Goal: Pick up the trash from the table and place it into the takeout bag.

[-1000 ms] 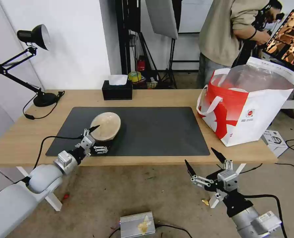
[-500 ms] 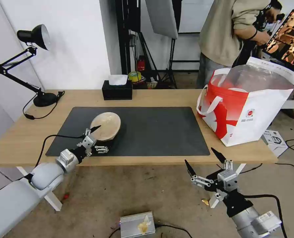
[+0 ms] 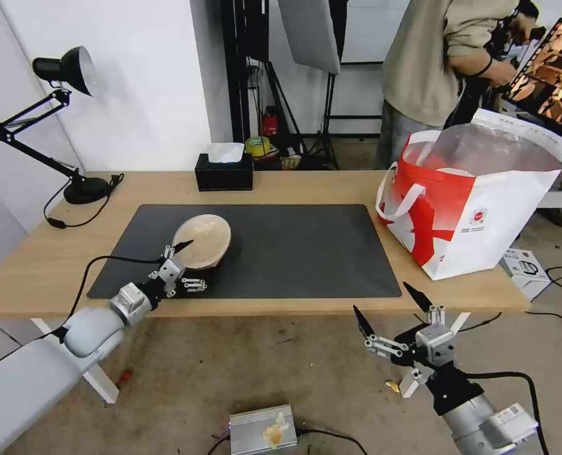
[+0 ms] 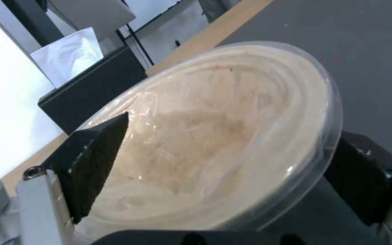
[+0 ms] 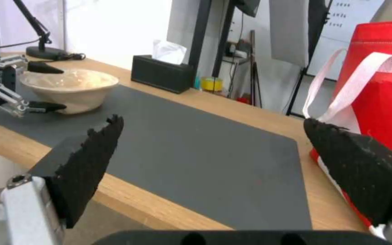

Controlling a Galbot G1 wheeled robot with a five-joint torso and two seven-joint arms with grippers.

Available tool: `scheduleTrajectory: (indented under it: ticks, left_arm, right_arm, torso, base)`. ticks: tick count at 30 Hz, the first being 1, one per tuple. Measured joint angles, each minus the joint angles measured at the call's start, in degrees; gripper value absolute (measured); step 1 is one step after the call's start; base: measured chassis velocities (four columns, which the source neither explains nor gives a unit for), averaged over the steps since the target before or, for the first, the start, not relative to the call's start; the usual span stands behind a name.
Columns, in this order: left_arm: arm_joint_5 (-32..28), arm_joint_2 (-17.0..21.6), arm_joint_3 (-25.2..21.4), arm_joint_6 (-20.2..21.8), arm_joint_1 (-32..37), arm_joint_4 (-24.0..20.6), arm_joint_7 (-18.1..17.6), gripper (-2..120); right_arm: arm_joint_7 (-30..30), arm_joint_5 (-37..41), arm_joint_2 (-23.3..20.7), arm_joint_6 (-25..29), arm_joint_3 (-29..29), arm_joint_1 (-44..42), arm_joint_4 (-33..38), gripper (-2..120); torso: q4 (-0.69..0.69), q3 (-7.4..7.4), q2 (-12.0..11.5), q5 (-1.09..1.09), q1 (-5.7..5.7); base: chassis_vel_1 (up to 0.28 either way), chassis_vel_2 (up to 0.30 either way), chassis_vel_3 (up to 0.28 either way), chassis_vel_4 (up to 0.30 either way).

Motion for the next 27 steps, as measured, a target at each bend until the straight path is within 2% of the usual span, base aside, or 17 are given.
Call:
scheduleTrajectory:
  ticks: [11, 15, 16, 18, 19, 22, 23, 26, 27]
  left_arm:
    - [0.8, -0.7, 1.4, -0.9, -1.8, 2.0, -0.1, 98]
    - [1.0, -1.2, 1.6, -1.5, -2.3, 2.5, -0.2, 82]
    - [1.0, -1.2, 1.6, -1.5, -2.3, 2.5, -0.2, 82]
    - [1.0, -1.4, 1.6, -1.5, -2.3, 2.6, -0.2, 71]
    - [1.0, -1.4, 1.6, -1.5, -2.3, 2.6, -0.2, 71]
    - [0.5, -1.7, 1.4, -1.6, -2.0, 2.6, -0.2, 57]
    - [0.5, -1.7, 1.4, -1.6, -2.0, 2.6, -0.2, 57]
    - [0.3, -1.9, 1.2, -1.6, -2.0, 2.6, -0.3, 42]
    - [0.3, -1.9, 1.2, -1.6, -2.0, 2.6, -0.3, 42]
  right_arm:
    - [0.0, 0.0, 0.0, 0.0, 0.0, 0.0, 0.0, 100]
    - [0.0, 0.0, 0.0, 0.0, 0.0, 0.0, 0.0, 100]
    - [0.0, 0.0, 0.0, 0.0, 0.0, 0.0, 0.0, 100]
    - [0.0, 0.0, 0.0, 0.0, 0.0, 0.0, 0.0, 100]
    - [0.0, 0.0, 0.0, 0.0, 0.0, 0.0, 0.0, 100]
    - [0.0, 0.0, 0.0, 0.0, 0.0, 0.0, 0.0, 100]
    - [0.0, 0.0, 0.0, 0.0, 0.0, 0.0, 0.0, 100]
    - [0.0, 0.0, 0.0, 0.0, 0.0, 0.0, 0.0, 100]
    - [0.0, 0.0, 0.0, 0.0, 0.0, 0.0, 0.0, 100]
  torso:
    - [0.01, 0.00, 0.0, 0.00, 0.00]
    - [0.00, 0.00, 0.0, 0.00, 0.00]
    - [0.00, 0.00, 0.0, 0.00, 0.00]
    - [0.00, 0.00, 0.0, 0.00, 0.00]
    - [0.00, 0.00, 0.0, 0.00, 0.00]
    - [0.00, 0.00, 0.0, 0.00, 0.00]
    - [0.00, 0.00, 0.0, 0.00, 0.00]
    - [0.00, 0.00, 0.0, 0.00, 0.00]
    - [0.00, 0.00, 0.0, 0.00, 0.00]
  base:
    - [0.000, 0.000, 0.000, 0.000]
    - [0.000, 0.000, 0.000, 0.000]
    - [0.000, 0.000, 0.000, 0.000]
    - [0.000, 0.000, 0.000, 0.000]
    - [0.000, 0.000, 0.000, 0.000]
    - [0.000, 0.000, 0.000, 0.000]
    - [0.000, 0.000, 0.000, 0.000]
    - [0.000, 0.000, 0.000, 0.000]
    - [0.000, 0.000, 0.000, 0.000]
